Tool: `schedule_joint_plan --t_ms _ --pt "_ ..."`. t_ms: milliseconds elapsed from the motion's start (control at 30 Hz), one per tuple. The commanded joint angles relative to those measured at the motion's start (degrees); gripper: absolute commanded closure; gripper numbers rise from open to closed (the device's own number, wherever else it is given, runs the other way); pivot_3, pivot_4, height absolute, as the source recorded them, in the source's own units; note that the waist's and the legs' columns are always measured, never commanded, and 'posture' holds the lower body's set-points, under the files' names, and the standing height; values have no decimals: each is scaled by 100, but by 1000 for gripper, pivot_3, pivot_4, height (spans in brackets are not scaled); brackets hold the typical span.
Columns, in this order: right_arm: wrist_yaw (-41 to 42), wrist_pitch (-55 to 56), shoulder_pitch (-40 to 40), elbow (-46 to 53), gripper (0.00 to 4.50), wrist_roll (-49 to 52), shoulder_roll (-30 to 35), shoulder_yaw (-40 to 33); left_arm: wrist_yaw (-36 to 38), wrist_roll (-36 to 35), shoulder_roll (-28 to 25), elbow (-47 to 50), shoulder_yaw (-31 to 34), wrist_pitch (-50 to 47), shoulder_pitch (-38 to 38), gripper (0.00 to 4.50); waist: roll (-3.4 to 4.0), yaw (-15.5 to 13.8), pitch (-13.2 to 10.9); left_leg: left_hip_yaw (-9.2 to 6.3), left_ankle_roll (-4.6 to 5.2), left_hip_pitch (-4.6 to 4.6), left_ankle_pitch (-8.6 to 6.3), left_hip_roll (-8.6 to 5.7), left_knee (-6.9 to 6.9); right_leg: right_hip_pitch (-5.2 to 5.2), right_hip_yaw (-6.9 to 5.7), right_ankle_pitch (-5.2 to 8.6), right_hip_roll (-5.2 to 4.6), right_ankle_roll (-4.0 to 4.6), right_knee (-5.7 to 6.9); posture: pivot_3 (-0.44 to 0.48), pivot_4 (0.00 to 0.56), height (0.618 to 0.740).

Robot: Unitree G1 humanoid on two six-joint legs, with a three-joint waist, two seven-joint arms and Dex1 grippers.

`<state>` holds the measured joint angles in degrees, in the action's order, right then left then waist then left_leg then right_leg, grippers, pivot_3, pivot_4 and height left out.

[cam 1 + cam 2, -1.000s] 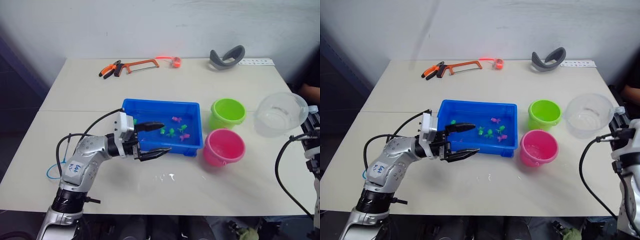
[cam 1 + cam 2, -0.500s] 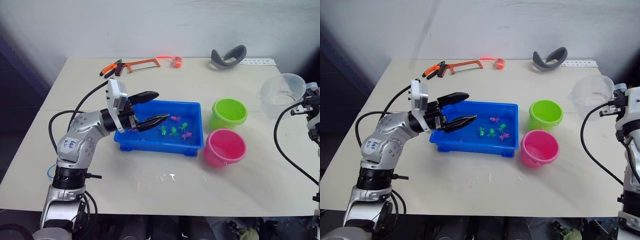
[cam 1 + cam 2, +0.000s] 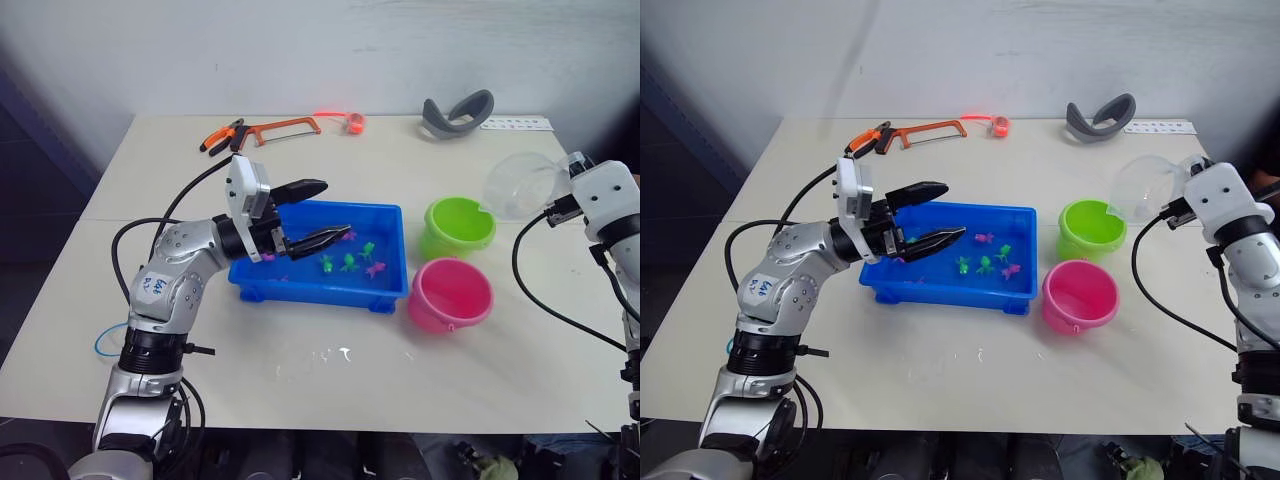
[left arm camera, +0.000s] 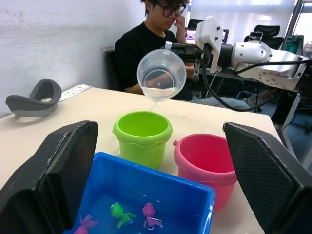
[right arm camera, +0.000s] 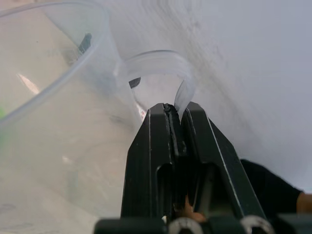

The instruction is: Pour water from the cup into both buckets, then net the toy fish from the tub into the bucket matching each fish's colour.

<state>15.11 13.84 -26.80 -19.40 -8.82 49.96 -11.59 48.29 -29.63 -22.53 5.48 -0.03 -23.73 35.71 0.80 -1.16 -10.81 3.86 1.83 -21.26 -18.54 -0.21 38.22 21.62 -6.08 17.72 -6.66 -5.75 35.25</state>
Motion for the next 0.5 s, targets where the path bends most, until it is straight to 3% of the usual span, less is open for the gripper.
schedule_joint_plan --t_ms 33,500 --pt "-271 536 -198 57 4426 -482 255 94 -16 31 34 29 8 98 83 0 -2 -2 -2 0 -1 0 0 0 0 0 0 0 0 0 0 0 150 740" --pt "-862 775 -499 -249 4426 -1445 408 436 -138 19 165 168 -19 3 42 0 -7 -3 -5 -2 -4 -1 3 1 0 0 -1 0 0 0 -1 0 150 740"
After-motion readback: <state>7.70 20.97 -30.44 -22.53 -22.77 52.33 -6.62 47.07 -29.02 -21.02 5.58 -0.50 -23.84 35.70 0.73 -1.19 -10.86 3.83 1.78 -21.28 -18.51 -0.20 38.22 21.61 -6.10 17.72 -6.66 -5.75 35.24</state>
